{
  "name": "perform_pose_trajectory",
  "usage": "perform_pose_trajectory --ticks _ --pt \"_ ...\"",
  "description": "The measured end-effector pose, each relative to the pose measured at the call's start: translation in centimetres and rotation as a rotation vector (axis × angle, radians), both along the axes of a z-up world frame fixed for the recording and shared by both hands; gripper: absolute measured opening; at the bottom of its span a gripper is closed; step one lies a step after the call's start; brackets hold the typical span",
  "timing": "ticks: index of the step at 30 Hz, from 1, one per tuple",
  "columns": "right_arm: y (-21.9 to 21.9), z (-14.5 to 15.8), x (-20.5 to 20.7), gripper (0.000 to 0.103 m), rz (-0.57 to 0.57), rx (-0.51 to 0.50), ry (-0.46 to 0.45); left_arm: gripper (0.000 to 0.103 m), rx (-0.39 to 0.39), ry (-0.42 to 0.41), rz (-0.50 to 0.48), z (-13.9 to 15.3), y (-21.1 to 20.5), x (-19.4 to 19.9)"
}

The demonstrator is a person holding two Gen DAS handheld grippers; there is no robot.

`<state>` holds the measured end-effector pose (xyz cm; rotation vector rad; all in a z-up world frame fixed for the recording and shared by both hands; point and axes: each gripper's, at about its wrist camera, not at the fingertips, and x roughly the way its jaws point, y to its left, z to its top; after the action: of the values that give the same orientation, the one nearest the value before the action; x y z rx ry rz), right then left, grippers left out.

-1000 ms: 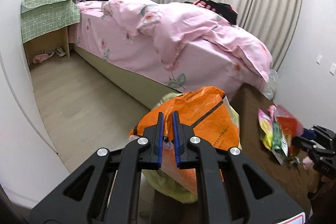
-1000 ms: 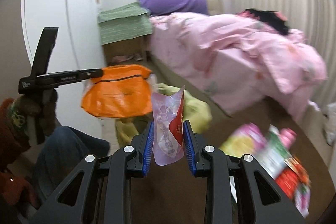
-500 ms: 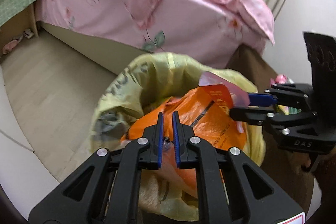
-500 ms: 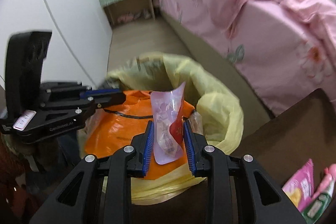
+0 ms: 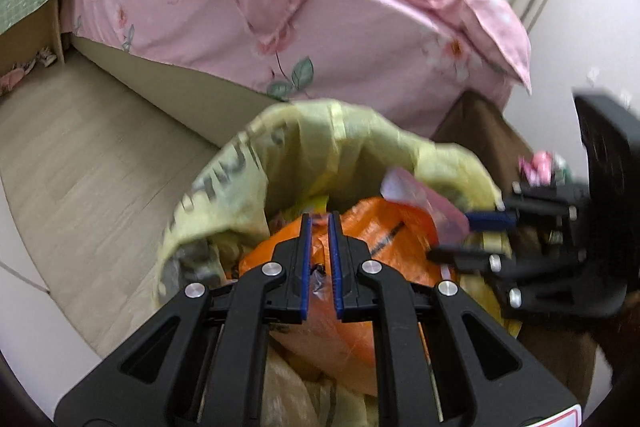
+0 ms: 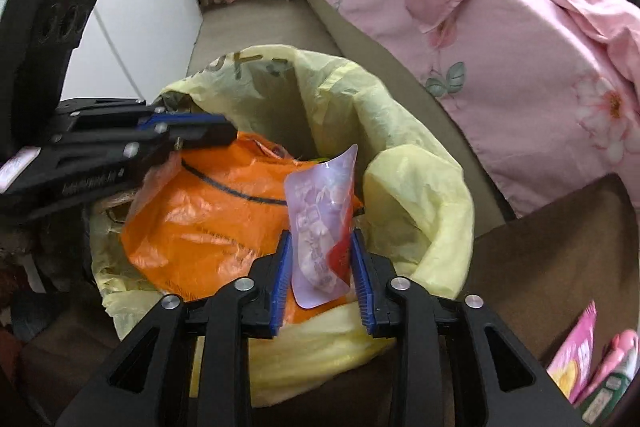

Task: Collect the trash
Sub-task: 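Carry both items over the yellow trash bag and open both tools to drop them, then move both tools back over the table toward the remaining trash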

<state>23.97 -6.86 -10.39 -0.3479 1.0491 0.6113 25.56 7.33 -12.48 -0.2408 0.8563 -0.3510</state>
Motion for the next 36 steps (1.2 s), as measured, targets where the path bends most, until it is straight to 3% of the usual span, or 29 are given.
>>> perform_pose_trajectory --ticks 3,5,11,17,22,30,32,36 --pt "-0.5 0.6 -1.0 0.045 -0.002 0.018 -0.015 0.012 -0.035 0.014 0.021 0.4 0.7 0.7" --pt "-0.8 1.4 -1.9 0.051 -0.009 0.022 -0.05 0.023 -0.044 0.02 0.029 0.9 1.2 0.7" --pt "-2.5 4.5 -4.6 0.057 -0.053 0.083 -0.15 0.039 -0.036 -0.038 0.158 3.7 3.7 -1.5" --pt "-4.9 7.0 -6.4 0.064 -0.068 0.186 -0.185 0.042 -0.033 -0.075 0.251 6.2 4.7 -3.8" --pt "-2.9 7.4 -4.4 0.064 -0.035 0.187 -0.202 0.042 -0.053 -0.08 0.309 7.3 5.7 -5.5" --pt "-1.5 7.3 -1.4 0.064 -0.097 0.246 -0.121 0.044 -0.043 -0.136 0.305 9.3 7.3 -8.2" --pt "-2.0 7.8 -2.1 0.064 -0.112 0.261 -0.15 0.044 -0.05 -0.135 0.291 9.3 7.1 -8.5" --pt "-3.4 9.1 -5.0 0.064 -0.111 0.199 -0.269 0.044 -0.037 -0.137 0.236 8.9 5.5 -9.0"
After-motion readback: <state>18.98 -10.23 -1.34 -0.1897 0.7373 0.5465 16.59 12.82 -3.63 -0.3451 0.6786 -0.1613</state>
